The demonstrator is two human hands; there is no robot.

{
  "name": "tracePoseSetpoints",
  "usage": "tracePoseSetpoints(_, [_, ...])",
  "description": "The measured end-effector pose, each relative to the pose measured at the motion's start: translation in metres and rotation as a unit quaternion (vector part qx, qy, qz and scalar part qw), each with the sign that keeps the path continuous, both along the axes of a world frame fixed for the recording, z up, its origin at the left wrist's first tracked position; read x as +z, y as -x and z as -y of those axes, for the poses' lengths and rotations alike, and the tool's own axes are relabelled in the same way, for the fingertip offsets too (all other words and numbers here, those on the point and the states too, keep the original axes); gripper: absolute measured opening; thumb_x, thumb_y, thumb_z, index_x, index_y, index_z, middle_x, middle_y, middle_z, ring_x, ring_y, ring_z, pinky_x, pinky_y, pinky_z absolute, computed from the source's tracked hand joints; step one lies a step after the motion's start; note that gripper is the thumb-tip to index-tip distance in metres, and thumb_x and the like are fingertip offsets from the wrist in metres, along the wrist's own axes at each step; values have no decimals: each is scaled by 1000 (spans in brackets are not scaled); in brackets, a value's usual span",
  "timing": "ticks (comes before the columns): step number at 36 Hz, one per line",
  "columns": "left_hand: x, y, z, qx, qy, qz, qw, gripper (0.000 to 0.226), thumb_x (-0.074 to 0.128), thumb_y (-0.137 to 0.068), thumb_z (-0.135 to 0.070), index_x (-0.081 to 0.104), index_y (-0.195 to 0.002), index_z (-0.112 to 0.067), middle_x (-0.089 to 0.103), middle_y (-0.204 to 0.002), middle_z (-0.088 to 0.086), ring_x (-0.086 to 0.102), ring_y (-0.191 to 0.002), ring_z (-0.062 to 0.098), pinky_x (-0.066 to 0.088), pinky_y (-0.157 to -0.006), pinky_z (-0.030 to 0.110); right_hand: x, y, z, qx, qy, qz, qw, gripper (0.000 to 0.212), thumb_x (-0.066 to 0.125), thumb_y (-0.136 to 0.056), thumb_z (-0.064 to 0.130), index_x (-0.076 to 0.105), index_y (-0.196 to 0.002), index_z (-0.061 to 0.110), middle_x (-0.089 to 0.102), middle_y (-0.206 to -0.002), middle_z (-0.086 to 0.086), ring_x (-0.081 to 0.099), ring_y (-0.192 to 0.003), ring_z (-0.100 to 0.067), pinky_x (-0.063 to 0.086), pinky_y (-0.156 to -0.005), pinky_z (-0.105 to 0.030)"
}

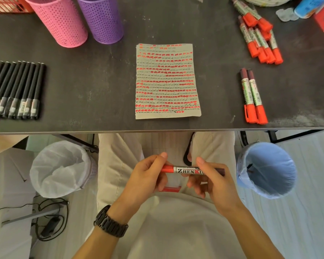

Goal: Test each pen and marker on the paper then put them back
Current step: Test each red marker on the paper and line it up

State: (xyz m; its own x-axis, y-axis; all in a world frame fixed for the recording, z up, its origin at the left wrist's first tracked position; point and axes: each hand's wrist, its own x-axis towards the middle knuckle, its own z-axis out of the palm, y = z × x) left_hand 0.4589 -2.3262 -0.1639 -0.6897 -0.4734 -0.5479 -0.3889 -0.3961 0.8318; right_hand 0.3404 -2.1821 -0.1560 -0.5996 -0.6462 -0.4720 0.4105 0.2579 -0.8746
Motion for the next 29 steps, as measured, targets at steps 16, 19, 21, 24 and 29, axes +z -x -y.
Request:
tracePoseSetpoints(16, [-11, 0, 9, -21, 137, 73, 988, 52, 41, -104, -50, 65, -62, -30, 56, -45, 2, 53, -47, 15, 49, -58, 31, -4, -1, -8, 181, -62, -166, 967, 22, 58, -101, 26, 75, -106, 39, 54, -61, 9, 47, -55, -2, 41, -54, -21])
tracePoseSetpoints(19, [-5, -2, 12, -25, 182, 67, 981, 60, 34, -102, -62, 66, -67, -26, 62, -50, 4, 58, -50, 14, 49, -63, 34, -4, -7, -2, 168, -57, -168, 970, 21, 54, -101, 33, 74, -103, 37, 46, -58, 10, 40, -53, -3, 34, -51, -18])
tracePoseSetpoints(21, [4, -5, 14, -32, 236, 72, 969, 67, 20, -99, -73, 67, -81, -29, 66, -56, 2, 64, -56, 13, 50, -66, 35, -4, -13, 4, 136, -40, -133, 981, 23, 52, -102, 32, 74, -97, 32, 43, -58, 9, 37, -54, -5, 33, -50, -18])
tracePoseSetpoints(24, [21, -15, 24, -27, 409, 126, 903, 76, -2, -91, -80, 60, -97, -36, 65, -58, -6, 65, -63, 17, 54, -69, 42, -1, -20, 14, 93, -13, -57, 994, 28, 56, -100, 38, 74, -95, 17, 40, -55, 10, 33, -52, -9, 28, -47, -17])
tracePoseSetpoints(29, [47, -14, 46, 176, 335, -45, 925, 58, 23, -101, -64, 71, -93, -34, 70, -74, -6, 62, -68, 10, 48, -63, 26, 12, -29, 31, 73, 58, 51, 994, 28, 58, -96, 38, 78, -95, 19, 37, -54, 6, 29, -48, -8, 34, -48, -11])
